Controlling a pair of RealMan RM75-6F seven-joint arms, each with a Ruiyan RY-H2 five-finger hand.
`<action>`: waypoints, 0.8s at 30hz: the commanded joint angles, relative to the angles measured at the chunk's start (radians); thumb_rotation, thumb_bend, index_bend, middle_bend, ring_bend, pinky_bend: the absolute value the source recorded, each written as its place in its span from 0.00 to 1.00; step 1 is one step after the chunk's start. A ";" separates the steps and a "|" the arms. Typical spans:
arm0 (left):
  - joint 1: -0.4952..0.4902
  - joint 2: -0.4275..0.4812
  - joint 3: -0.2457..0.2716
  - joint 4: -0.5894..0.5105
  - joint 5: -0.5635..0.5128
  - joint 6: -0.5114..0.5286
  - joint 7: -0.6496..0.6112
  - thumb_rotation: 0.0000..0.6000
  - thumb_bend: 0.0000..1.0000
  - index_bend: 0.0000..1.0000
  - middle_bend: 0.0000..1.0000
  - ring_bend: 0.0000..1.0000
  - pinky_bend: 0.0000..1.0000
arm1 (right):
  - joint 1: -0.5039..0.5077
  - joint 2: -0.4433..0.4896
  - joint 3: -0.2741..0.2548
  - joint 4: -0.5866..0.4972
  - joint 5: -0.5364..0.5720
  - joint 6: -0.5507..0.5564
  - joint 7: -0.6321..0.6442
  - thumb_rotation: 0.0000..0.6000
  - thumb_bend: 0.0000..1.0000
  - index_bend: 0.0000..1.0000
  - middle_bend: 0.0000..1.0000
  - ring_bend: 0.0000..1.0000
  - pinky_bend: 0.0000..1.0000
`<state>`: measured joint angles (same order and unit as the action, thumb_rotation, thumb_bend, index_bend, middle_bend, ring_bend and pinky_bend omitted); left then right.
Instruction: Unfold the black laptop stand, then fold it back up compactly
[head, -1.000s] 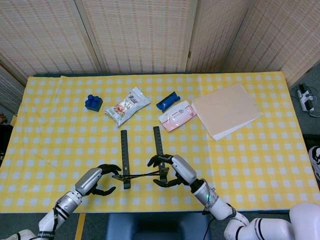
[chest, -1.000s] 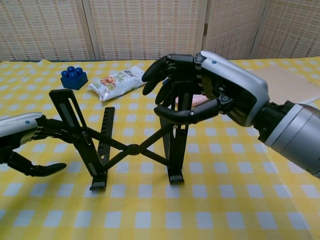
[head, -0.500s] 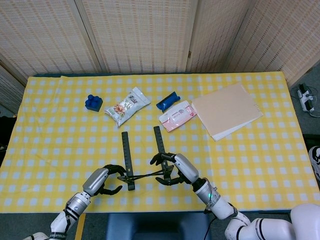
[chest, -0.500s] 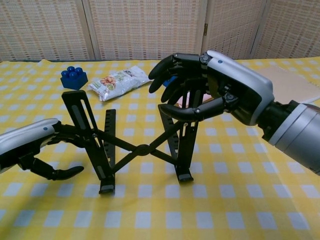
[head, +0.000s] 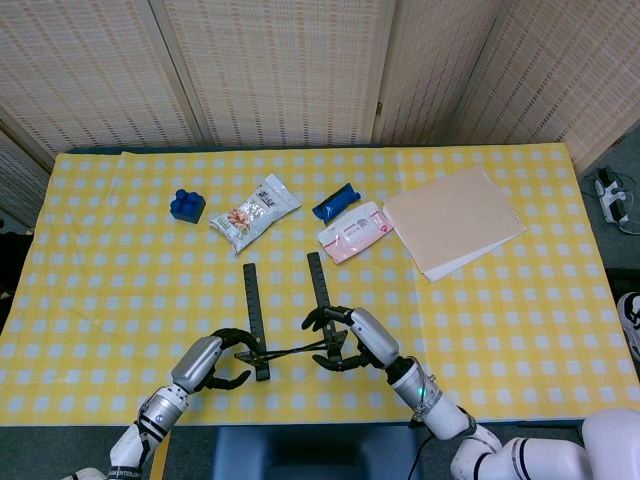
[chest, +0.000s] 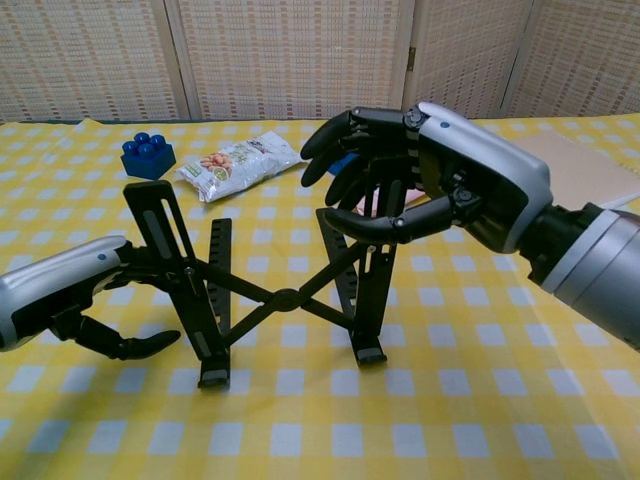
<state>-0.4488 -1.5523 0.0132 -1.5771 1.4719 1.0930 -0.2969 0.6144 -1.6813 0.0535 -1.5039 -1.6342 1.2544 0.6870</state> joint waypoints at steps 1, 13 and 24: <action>0.003 -0.021 -0.007 0.004 -0.013 0.003 0.022 1.00 0.39 0.47 0.36 0.26 0.23 | -0.001 0.000 0.000 0.000 0.000 0.000 0.004 1.00 0.33 0.38 0.40 0.41 0.38; 0.020 -0.080 -0.033 0.020 -0.061 0.026 0.115 1.00 0.38 0.49 0.36 0.28 0.24 | -0.004 0.003 -0.003 0.009 -0.003 0.000 0.021 1.00 0.33 0.38 0.40 0.41 0.38; 0.036 -0.103 -0.043 0.024 -0.076 0.049 0.153 1.00 0.39 0.54 0.38 0.30 0.25 | -0.004 0.001 -0.004 0.018 -0.005 -0.001 0.033 1.00 0.33 0.38 0.40 0.41 0.38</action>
<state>-0.4134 -1.6542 -0.0293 -1.5536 1.3966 1.1421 -0.1445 0.6107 -1.6801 0.0499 -1.4858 -1.6397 1.2530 0.7204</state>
